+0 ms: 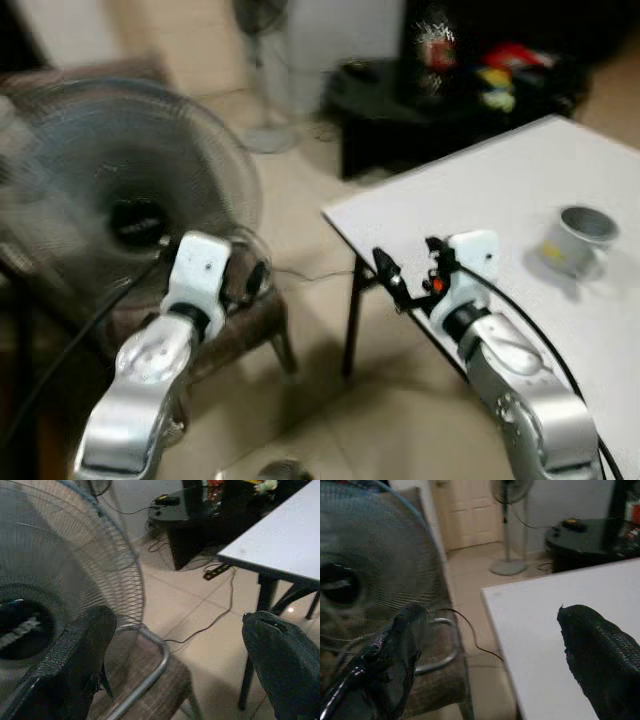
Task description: Setting the table
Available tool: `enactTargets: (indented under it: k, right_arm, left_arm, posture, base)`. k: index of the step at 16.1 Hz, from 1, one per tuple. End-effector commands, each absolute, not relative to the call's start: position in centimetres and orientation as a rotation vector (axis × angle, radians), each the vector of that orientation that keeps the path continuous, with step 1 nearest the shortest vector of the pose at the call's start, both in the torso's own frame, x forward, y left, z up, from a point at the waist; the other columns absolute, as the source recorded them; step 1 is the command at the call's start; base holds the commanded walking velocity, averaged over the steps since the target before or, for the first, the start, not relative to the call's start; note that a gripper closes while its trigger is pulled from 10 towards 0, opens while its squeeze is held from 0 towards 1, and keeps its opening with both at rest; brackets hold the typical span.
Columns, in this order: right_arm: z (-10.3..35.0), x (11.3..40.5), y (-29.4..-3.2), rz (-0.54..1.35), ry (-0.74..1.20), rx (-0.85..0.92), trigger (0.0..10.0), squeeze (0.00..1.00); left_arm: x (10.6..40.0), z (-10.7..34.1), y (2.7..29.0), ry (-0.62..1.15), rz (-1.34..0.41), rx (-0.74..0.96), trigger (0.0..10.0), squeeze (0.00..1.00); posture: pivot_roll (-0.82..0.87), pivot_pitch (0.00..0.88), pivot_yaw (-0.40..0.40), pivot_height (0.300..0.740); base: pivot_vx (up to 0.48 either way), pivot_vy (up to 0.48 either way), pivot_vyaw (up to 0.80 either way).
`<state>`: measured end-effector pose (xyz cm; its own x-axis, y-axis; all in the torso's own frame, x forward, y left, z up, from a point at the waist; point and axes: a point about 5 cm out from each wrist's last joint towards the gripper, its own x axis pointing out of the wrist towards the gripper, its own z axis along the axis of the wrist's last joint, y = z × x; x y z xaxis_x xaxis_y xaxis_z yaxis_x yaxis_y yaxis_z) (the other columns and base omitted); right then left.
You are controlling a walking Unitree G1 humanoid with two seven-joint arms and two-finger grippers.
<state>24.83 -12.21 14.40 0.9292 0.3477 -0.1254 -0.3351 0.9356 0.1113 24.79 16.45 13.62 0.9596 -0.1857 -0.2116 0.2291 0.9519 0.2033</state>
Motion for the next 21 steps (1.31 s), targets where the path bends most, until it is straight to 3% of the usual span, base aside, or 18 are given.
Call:
enactTargets:
  k: [1,7,21]
  right_arm:
    - [14.3,25.0,-12.0,0.357,0.149,0.087,10.0,1.0]
    - [14.1,25.8,-12.1,0.354,0.158,0.057,10.0,1.0]
    - [14.0,25.8,-11.8,0.425,0.158,0.055,10.0,1.0]
  left_arm:
    - [25.0,14.3,16.9,0.16,-0.182,0.236,10.0,0.0]
    - [25.0,14.7,18.1,0.14,-0.107,0.28,10.0,0.0]
    - [25.2,15.7,17.0,0.093,-0.206,0.245,10.0,0.0]
  posture:
    - [0.11,0.0,0.014,0.74]
    - [0.13,0.0,0.0,0.74]
    - [0.13,0.0,0.009,0.74]
  base:
    - [0.0,0.0,0.8]
    - [0.0,0.0,0.8]
    - [0.0,0.0,0.8]
